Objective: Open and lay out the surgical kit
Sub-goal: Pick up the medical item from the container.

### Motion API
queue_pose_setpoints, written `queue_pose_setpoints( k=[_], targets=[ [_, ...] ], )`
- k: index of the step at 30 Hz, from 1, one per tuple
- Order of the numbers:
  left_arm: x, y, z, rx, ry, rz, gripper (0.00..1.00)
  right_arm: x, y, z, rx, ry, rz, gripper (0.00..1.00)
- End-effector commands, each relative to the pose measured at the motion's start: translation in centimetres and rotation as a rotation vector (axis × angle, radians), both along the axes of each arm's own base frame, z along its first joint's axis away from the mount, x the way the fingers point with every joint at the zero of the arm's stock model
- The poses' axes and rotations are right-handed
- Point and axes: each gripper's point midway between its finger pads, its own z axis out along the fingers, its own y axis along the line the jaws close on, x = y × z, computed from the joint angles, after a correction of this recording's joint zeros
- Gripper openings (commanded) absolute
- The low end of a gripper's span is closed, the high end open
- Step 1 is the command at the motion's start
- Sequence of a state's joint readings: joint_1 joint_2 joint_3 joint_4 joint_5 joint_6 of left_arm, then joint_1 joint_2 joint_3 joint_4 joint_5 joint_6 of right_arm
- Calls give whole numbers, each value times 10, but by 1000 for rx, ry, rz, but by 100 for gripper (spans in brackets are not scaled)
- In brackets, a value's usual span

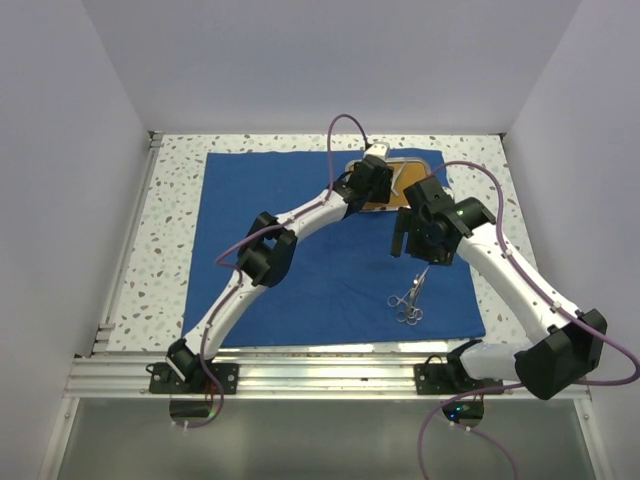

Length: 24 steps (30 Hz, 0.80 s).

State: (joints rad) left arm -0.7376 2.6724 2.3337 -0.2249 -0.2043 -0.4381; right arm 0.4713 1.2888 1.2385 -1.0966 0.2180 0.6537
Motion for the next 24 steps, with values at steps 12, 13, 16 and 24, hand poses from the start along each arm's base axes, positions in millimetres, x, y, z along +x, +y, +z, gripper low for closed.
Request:
queue_pose_setpoints(
  k=[12,13,16,24],
  targets=[
    [4,46,-19,331,-72,50,54,5,-3,4,-9,-7,41,82],
    [2,51,-25,356,-61,45,55,6,-1,5,-5,-8,42,82],
    [-13,72,-53,461,5,20,55,9,1,4,-3,-3,47,82],
    [-14,52,-43,307,56,-40,42,12,5,-1,6,2,58,79]
  ],
)
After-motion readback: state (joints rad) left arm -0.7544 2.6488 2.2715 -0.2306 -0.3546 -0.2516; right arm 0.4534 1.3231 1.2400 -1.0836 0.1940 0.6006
